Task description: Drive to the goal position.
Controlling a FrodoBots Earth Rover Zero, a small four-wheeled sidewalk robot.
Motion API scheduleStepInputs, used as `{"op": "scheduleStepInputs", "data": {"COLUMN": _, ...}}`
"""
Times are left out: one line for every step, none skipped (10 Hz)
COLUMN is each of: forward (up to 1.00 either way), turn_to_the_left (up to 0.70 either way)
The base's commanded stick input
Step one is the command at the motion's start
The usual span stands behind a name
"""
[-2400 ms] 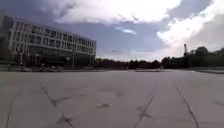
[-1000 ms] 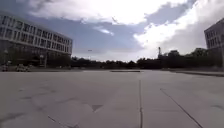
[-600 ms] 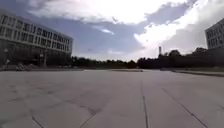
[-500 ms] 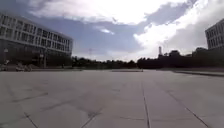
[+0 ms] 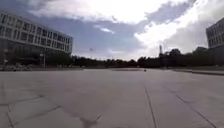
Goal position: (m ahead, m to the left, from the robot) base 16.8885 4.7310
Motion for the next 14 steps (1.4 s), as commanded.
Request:
{"op": "scheduleStepInputs", "data": {"forward": 0.5, "turn_to_the_left": 0.01}}
{"op": "scheduleStepInputs", "data": {"forward": 0.5, "turn_to_the_left": 0.01}}
{"op": "scheduleStepInputs", "data": {"forward": 0.5, "turn_to_the_left": 0.01}}
{"op": "scheduleStepInputs", "data": {"forward": 0.5, "turn_to_the_left": 0.01}}
{"op": "scheduleStepInputs", "data": {"forward": 0.5, "turn_to_the_left": 0.01}}
{"op": "scheduleStepInputs", "data": {"forward": 0.5, "turn_to_the_left": 0.01}}
{"op": "scheduleStepInputs", "data": {"forward": 0.5, "turn_to_the_left": 0.01}}
{"op": "scheduleStepInputs", "data": {"forward": 0.5, "turn_to_the_left": 0.01}}
{"op": "scheduleStepInputs", "data": {"forward": 0.5, "turn_to_the_left": 0.01}}
{"op": "scheduleStepInputs", "data": {"forward": 0.5, "turn_to_the_left": 0.01}}
{"op": "scheduleStepInputs", "data": {"forward": 0.5, "turn_to_the_left": 0.01}}
{"op": "scheduleStepInputs", "data": {"forward": 0.5, "turn_to_the_left": 0.01}}
{"op": "scheduleStepInputs", "data": {"forward": 0.5, "turn_to_the_left": 0.01}}
{"op": "scheduleStepInputs", "data": {"forward": 0.5, "turn_to_the_left": -0.03}}
